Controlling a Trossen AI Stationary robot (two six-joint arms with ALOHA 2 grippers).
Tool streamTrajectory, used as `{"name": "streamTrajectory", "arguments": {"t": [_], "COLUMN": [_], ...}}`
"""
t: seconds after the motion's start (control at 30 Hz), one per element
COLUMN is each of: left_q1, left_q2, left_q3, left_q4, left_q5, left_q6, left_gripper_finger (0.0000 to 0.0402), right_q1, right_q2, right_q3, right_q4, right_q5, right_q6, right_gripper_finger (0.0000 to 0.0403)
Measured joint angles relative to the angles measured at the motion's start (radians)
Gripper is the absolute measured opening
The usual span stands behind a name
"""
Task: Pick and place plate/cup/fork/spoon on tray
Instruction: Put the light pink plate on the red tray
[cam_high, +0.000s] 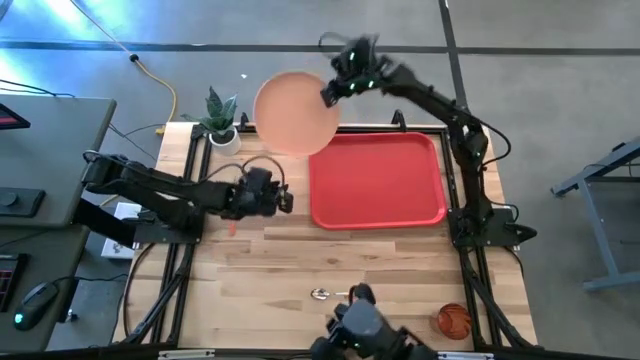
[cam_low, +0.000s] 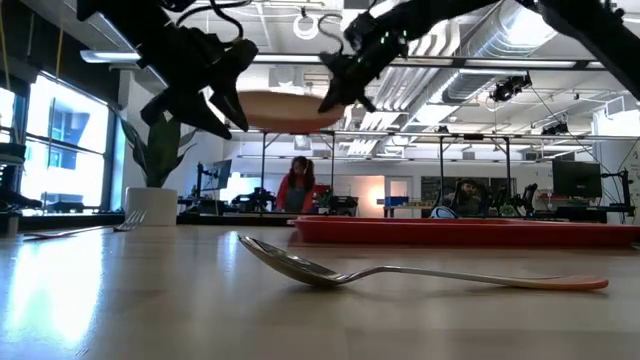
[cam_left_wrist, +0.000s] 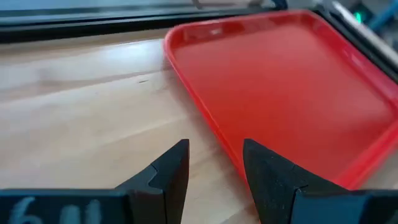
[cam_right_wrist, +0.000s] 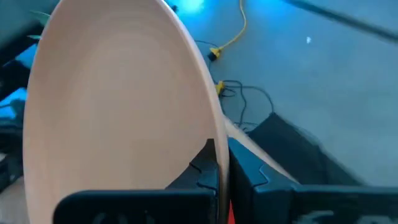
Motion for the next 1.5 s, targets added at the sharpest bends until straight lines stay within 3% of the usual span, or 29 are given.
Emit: {"name": "streamTrajectory", "arguments": {"t": [0.13, 0.2, 0.47, 0.6, 0.77, 1.0, 1.17, 1.3, 1.5], "left_q1": [0.055, 0.077, 0.279, 0.412, 0.517, 0.543, 0.543, 0.541, 0.541], "left_q2": [-0.057, -0.098, -0.218, -0.233, -0.233, -0.222, -0.221, -0.221, -0.221], "left_q3": [-0.001, 0.000, 0.000, 0.000, 0.000, 0.000, 0.000, 0.000, 0.000], "left_q4": [-0.027, -0.052, -0.059, -0.044, -0.036, -0.046, -0.045, -0.057, -0.144], "left_q5": [0.084, 0.095, 0.261, 0.355, 0.531, 0.536, 0.541, 0.550, 0.532], "left_q6": [0.122, 0.179, 0.635, 0.724, 0.726, 0.678, 0.598, 0.505, 0.393], "left_gripper_finger": [0.0140, 0.0140, 0.0140, 0.0140, 0.0140, 0.0140, 0.0140, 0.0140, 0.0140], "right_q1": [0.022, 0.027, 0.039, 0.039, 0.071, 0.146, 0.132, 0.132, 0.132], "right_q2": [-0.144, -0.230, -0.592, -0.734, -0.861, -0.947, -0.945, -0.943, -0.943], "right_q3": [-0.432, -0.599, -1.086, -1.326, -1.581, -1.647, -1.645, -1.648, -1.648], "right_q4": [0.403, 0.515, 0.426, 0.485, 0.522, 0.405, 0.318, 0.280, 0.274], "right_q5": [0.090, 0.165, 0.336, 0.365, 0.389, 0.518, 0.533, 0.527, 0.502], "right_q6": [0.211, 0.279, 0.381, 0.477, 0.670, 0.798, 0.797, 0.744, 0.638], "right_gripper_finger": [0.0000, 0.0000, 0.0000, 0.0000, 0.0000, 0.0000, 0.0008, 0.0041, 0.0124]}}
